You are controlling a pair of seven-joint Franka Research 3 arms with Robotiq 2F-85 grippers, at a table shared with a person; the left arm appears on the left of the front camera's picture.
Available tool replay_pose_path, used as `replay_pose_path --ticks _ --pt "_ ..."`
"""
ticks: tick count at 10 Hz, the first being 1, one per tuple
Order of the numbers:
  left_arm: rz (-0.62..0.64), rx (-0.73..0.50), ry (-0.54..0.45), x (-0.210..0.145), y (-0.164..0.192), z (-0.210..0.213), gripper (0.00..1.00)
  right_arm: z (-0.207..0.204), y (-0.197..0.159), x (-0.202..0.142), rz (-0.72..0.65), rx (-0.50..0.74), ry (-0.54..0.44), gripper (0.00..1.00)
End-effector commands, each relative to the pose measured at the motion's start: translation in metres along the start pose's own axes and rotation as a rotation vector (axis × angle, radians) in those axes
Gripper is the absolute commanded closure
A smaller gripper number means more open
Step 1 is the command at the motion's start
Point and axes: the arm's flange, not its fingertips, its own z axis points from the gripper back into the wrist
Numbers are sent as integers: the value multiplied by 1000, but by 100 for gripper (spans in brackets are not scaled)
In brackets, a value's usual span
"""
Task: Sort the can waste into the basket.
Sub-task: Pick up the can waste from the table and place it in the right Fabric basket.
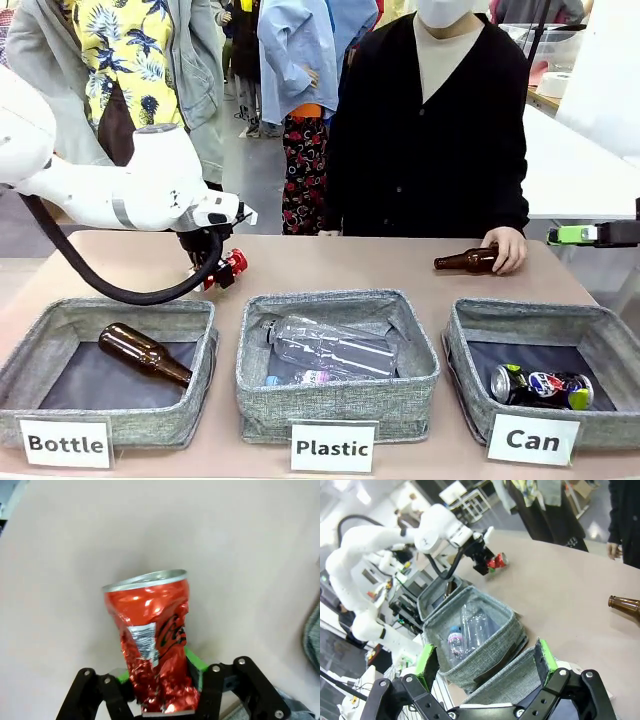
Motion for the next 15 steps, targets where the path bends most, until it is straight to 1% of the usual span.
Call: replay_pose_path --ticks 1,2,3,4,5,6,7,8,9,10,12,13,14,15 --pt "-42 16 -33 -17 -18 40 100 2 1 5 -11 -4 10 0" --pt "-55 22 -57 -28 -33 69 100 2 1 5 -11 -4 10 0" --pt "-77 -14 -68 -44 -47 102 100 2 1 5 -11 -4 10 0" --pt "-101 -99 -80 -62 -62 135 100 2 1 5 -11 -4 10 0" --pt "-174 -215 19 -86 -81 168 100 2 1 5 -11 -4 10 0" --pt "-226 -268 68 -110 -96 188 100 2 1 5 -11 -4 10 0" --pt "-328 -311 96 -134 -110 200 100 2 1 5 -11 -4 10 0" --pt "-422 -355 84 -155 -120 206 100 2 1 5 -11 -4 10 0" --pt "-461 -392 18 -170 -127 209 100 2 1 5 -11 -4 10 0" --pt "-327 -357 54 -136 -127 206 100 2 1 5 -11 -4 10 0" --pt "-327 -357 54 -136 -127 206 100 2 1 5 -11 -4 10 0" --pt "-379 -386 46 -157 -131 212 100 2 1 5 -11 -4 10 0" --pt "-524 -390 0 -119 -142 207 100 2 1 5 -11 -4 10 0" --pt "-587 -390 -26 -103 -140 217 100 2 1 5 -11 -4 10 0"
